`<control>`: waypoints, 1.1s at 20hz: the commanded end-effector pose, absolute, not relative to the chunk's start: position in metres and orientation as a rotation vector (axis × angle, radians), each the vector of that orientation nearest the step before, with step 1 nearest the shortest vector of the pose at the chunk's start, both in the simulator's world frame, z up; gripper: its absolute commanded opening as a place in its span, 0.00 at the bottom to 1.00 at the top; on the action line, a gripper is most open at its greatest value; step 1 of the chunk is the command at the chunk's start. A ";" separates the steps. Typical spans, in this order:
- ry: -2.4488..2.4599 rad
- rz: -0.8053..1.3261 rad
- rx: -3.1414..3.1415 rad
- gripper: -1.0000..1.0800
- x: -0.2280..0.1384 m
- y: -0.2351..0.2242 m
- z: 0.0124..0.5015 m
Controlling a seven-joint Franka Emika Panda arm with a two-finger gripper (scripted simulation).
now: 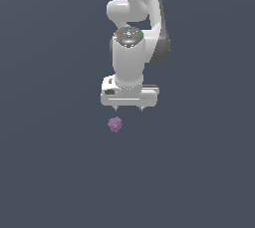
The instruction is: Pick up the object and move it to a goal position.
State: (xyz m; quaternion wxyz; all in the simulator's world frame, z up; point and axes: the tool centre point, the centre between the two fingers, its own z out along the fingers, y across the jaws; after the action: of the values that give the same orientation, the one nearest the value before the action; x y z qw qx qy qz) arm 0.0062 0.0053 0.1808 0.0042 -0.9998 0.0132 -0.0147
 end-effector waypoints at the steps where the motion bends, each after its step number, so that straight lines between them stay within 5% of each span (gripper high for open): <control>1: 0.041 -0.046 -3.133 0.96 0.006 0.005 0.181; 22: 0.103 -0.087 -3.114 0.96 0.013 0.002 0.182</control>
State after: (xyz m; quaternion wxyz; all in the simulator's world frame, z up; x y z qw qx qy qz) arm 0.0132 0.0056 0.1864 0.0125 -0.9992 0.0220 -0.0297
